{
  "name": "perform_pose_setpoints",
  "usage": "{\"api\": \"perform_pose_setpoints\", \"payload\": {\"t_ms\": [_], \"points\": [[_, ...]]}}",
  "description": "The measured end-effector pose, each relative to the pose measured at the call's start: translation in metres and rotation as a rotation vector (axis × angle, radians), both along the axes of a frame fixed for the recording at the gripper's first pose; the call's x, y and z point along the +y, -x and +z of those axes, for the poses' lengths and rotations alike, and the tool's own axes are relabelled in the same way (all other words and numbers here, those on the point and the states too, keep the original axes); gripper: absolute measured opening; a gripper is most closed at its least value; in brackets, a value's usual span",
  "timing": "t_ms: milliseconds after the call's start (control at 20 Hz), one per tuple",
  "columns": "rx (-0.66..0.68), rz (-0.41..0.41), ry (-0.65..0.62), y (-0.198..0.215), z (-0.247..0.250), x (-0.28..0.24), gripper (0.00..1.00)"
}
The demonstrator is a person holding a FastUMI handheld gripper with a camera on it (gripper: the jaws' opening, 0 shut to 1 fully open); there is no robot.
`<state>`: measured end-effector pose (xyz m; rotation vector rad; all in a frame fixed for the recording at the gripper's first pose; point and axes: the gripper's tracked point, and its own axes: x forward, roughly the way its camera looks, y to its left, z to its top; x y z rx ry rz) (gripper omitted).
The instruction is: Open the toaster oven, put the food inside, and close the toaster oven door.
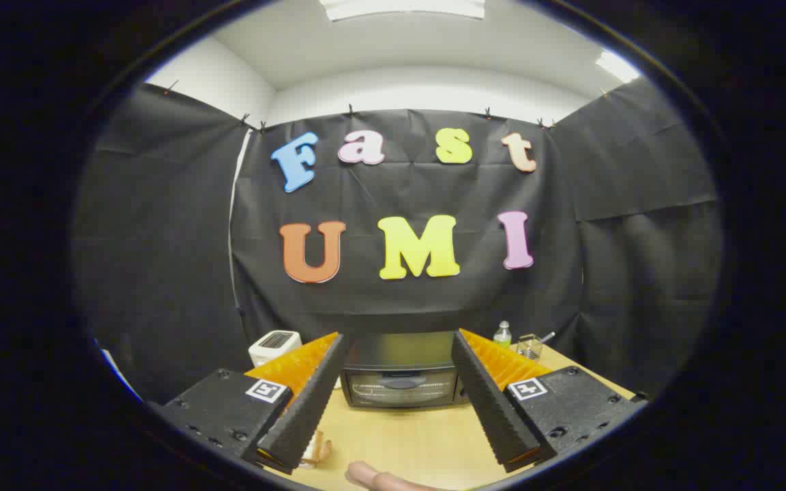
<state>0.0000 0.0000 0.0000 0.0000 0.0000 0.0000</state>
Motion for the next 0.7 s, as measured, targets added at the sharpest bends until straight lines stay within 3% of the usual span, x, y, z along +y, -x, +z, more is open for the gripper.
{"api": "perform_pose_setpoints", "payload": {"t_ms": [350,700], "points": [[0.014,0.057,-0.006,0.014,-0.009,0.006,1.00],[0.027,0.043,-0.011,0.010,-0.020,-0.006,1.00]]}}
